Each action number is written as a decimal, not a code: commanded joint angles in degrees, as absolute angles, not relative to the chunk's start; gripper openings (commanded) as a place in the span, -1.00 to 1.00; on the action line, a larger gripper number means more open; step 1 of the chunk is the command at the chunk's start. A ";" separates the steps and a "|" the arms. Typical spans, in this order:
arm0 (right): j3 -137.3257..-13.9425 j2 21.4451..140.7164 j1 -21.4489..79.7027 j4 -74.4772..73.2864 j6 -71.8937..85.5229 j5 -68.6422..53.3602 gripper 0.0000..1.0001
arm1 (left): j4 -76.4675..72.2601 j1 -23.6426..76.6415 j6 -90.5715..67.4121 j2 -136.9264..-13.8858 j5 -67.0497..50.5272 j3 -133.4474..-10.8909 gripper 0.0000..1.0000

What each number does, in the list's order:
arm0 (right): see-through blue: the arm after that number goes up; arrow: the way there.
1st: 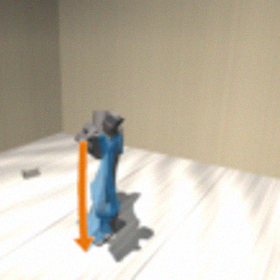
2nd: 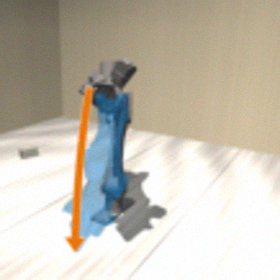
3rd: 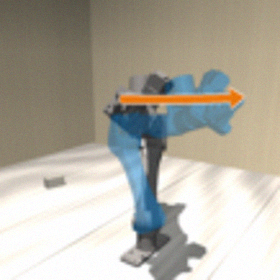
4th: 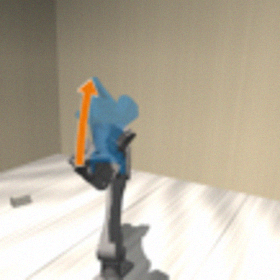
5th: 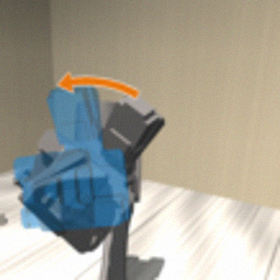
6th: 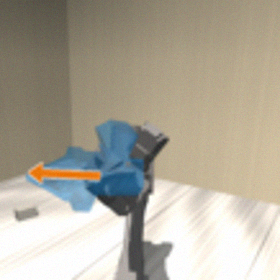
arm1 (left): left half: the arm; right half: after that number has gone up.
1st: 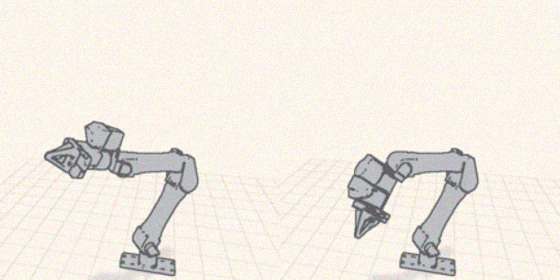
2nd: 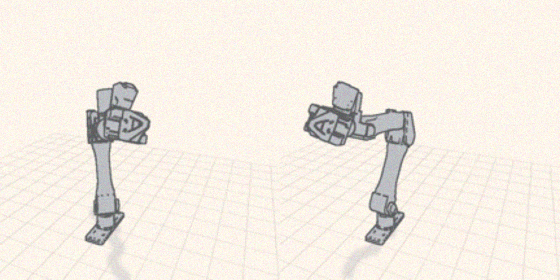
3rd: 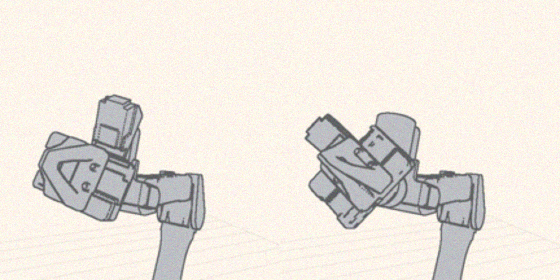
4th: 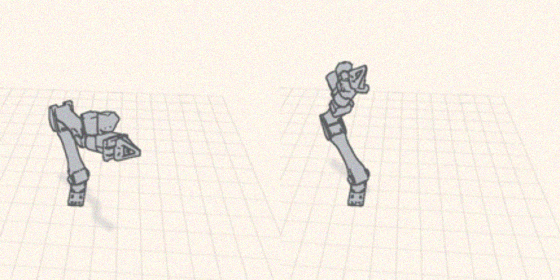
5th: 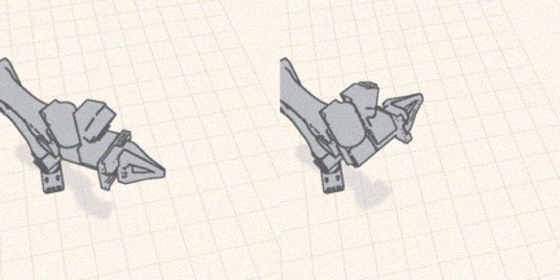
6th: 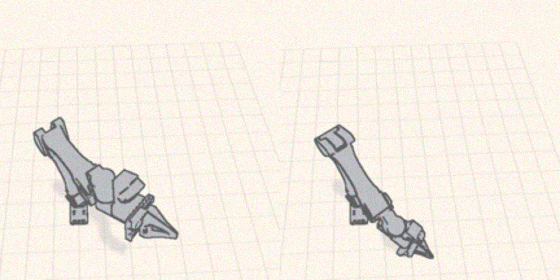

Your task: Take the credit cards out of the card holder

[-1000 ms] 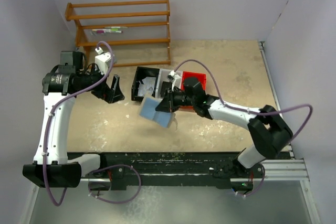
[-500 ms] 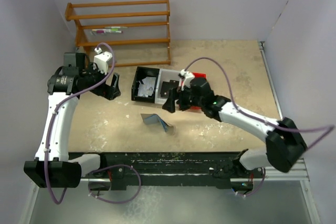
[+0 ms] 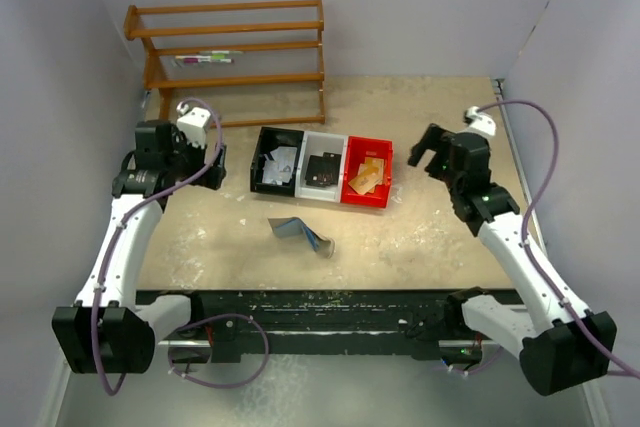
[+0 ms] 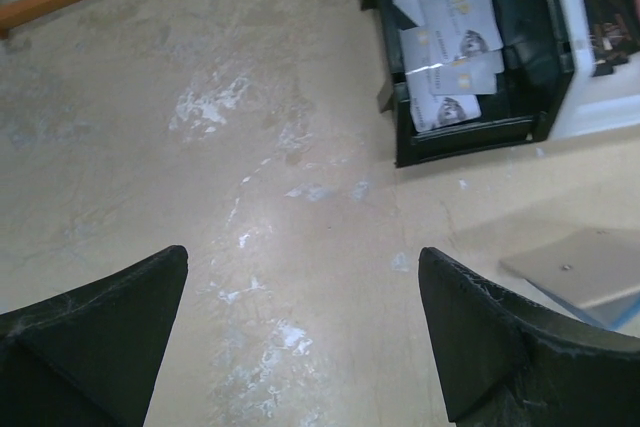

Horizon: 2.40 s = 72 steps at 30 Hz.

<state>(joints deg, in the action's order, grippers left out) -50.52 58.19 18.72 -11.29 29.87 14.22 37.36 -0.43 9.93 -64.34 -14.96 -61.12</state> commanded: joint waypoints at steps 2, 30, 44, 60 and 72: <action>-43.46 54.60 9.92 -7.84 35.63 31.47 1.00 | 18.62 -0.88 6.63 -61.34 -5.80 -52.78 0.99; -20.77 42.26 10.11 8.58 24.13 55.18 1.00 | -14.09 -0.88 0.13 -45.74 0.03 -12.81 0.99; -12.18 33.94 10.15 18.43 12.26 40.18 1.00 | -14.62 -0.89 2.82 -27.84 -7.03 -3.38 0.99; -10.22 33.18 10.72 22.35 5.17 23.64 0.99 | -14.50 -0.88 2.77 -27.49 -6.77 -3.28 0.99; -1.90 17.54 10.72 22.94 5.12 25.58 0.99 | -14.46 -0.88 2.64 -27.60 -6.50 -3.35 0.98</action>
<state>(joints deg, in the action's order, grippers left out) -1.02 14.96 10.59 21.10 4.19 24.34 -11.55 -0.64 2.42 -27.75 -5.80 -3.18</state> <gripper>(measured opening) 0.995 0.992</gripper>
